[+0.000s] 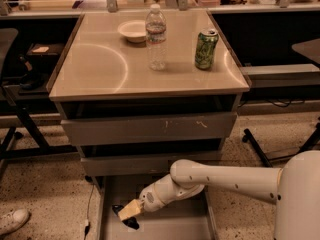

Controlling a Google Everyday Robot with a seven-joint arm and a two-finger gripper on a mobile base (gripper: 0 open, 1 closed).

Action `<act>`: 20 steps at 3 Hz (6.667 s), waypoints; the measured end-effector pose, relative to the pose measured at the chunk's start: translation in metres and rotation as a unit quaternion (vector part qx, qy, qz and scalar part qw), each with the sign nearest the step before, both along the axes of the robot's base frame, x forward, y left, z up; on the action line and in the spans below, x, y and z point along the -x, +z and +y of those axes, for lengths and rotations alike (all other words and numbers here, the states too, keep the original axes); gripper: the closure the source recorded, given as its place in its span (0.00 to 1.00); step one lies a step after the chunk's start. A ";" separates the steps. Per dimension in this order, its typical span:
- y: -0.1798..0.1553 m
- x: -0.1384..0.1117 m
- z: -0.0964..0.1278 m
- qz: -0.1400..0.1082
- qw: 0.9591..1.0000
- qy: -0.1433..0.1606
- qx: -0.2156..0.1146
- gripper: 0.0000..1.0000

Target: Place rxbar blueberry into bottom drawer

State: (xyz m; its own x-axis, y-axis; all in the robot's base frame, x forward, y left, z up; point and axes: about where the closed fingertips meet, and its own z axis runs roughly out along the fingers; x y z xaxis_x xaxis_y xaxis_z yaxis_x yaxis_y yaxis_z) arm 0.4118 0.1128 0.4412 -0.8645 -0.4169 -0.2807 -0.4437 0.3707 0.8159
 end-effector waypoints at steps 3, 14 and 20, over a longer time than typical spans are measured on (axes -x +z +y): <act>-0.083 -0.033 -0.005 0.005 0.994 -0.105 -0.012 1.00; -0.267 -0.099 -0.056 0.056 0.949 -0.300 0.085 0.13; -0.105 -0.110 -0.145 -0.044 0.883 -0.430 0.182 0.00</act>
Offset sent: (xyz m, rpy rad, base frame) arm 0.0451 -0.0015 -0.1067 0.1041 0.0191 -0.2779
